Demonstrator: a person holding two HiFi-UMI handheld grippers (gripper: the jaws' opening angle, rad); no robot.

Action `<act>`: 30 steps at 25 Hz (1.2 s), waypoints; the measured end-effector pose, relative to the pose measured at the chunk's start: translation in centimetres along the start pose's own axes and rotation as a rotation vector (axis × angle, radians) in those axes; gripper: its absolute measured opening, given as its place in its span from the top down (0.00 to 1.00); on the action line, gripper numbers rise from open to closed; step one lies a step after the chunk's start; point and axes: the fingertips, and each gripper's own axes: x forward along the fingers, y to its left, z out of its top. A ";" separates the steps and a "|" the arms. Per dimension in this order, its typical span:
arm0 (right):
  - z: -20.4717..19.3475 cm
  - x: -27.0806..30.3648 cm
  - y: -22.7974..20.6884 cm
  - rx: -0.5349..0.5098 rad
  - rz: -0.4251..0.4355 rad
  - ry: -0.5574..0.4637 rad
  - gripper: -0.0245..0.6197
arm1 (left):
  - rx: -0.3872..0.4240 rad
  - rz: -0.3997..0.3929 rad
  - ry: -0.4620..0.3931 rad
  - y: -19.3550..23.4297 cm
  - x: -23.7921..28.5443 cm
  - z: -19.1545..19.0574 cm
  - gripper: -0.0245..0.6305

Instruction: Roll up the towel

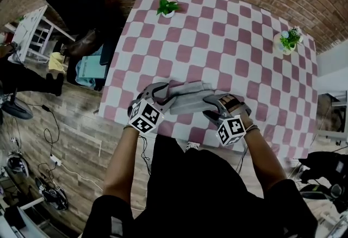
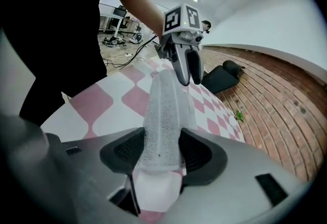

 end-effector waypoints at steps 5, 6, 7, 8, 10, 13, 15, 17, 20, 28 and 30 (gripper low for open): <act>-0.3 0.5 -0.7 0.104 0.073 -0.029 0.62 | 0.123 -0.134 -0.078 -4.1 -3.0 1.1 0.60; -0.3 0.5 -0.8 0.135 0.089 -0.036 0.62 | 0.156 -0.169 -0.060 -5.2 -3.1 0.8 0.57; -0.3 0.4 -1.0 0.166 0.108 -0.042 0.62 | 0.191 -0.193 -0.032 -6.0 -2.9 0.3 0.54; -0.3 0.4 -1.1 0.197 0.128 -0.048 0.63 | 0.231 -0.199 0.003 -6.6 -2.5 -0.4 0.51; -0.2 0.3 -1.4 0.249 0.169 -0.057 0.64 | 0.311 -0.162 0.083 -6.7 -1.2 -1.9 0.50; 0.0 0.2 -1.6 0.319 0.230 -0.061 0.65 | 0.323 -0.120 0.136 -5.8 0.0 -2.7 0.59; 0.1 -0.1 -1.6 0.365 0.265 -0.065 0.67 | 0.282 -0.154 0.147 -6.0 0.1 -2.7 0.62; 0.3 -0.5 -1.1 0.391 0.291 -0.069 0.69 | 0.252 -0.202 0.152 -6.7 -0.3 -2.7 0.65; 0.8 -1.5 -0.1 0.422 0.334 -0.083 0.74 | 0.206 -0.281 0.137 -8.0 -1.3 -2.5 0.71; 1.0 -2.0 0.9 0.127 0.159 -0.103 0.50 | 0.256 -0.194 0.162 -7.1 -0.4 -3.1 0.73; 0.5 -1.6 1.4 -0.001 0.111 -0.052 0.41 | 0.248 -0.198 0.165 -6.9 -0.2 -3.2 0.73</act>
